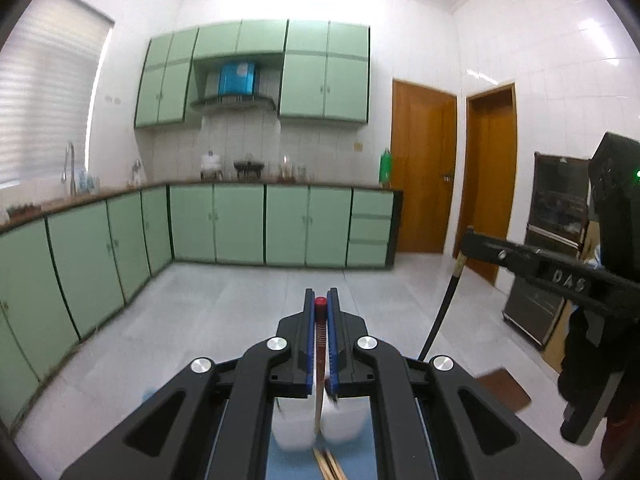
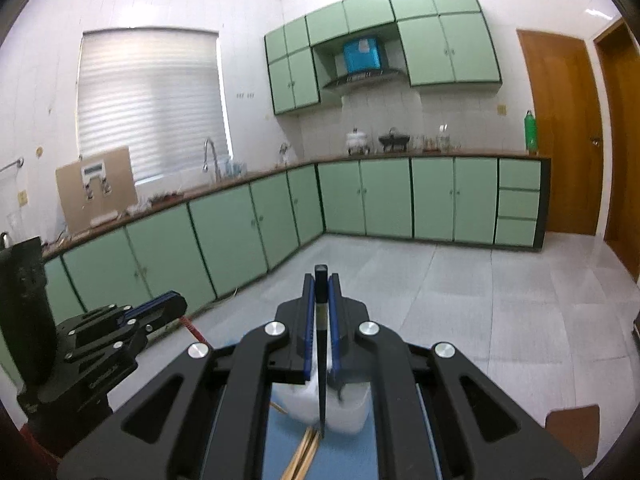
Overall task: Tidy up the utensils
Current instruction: 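Lift both chopsticks upright into the white holder and open both tools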
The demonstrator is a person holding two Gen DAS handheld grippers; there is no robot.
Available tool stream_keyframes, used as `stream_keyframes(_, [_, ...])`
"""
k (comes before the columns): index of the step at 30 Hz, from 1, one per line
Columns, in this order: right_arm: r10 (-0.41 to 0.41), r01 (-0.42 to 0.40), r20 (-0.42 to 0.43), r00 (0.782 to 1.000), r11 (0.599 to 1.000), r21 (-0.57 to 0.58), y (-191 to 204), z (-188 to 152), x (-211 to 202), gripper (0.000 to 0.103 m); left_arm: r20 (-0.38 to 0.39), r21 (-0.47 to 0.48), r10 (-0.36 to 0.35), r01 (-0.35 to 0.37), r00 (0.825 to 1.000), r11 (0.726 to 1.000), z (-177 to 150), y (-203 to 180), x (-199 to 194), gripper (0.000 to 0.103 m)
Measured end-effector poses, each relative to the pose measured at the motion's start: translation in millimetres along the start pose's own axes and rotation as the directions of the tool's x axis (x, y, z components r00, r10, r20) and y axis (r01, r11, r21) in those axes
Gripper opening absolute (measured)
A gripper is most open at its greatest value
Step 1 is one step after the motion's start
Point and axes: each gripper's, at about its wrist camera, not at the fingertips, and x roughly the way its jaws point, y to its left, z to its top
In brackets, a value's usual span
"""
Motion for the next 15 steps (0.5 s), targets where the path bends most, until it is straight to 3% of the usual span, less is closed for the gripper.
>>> stream_keyframes(3, [-0.028, 0.028, 0.016, 0.999, 1.000, -0.005, -6, 8, 20, 0.006, 0.038, 0.019, 0.022, -0.023, 0.999, 1.000, 16, -1, 22, 0.005])
stream_keyframes(6, [-0.058, 0.058, 0.006, 0.998, 0.998, -0.011, -13, 3, 45, 0.006, 0.021, 0.028, 0.037, -0.037, 0.999, 0.999, 11, -2, 43, 0.005])
stream_keyframes(15, [-0.089, 0.085, -0.132, 0.987, 0.996, -0.040, -16, -53, 104, 0.006, -0.142, -0.017, 0.033, -0.036, 0.989, 0.999, -46, 9, 103, 0.006])
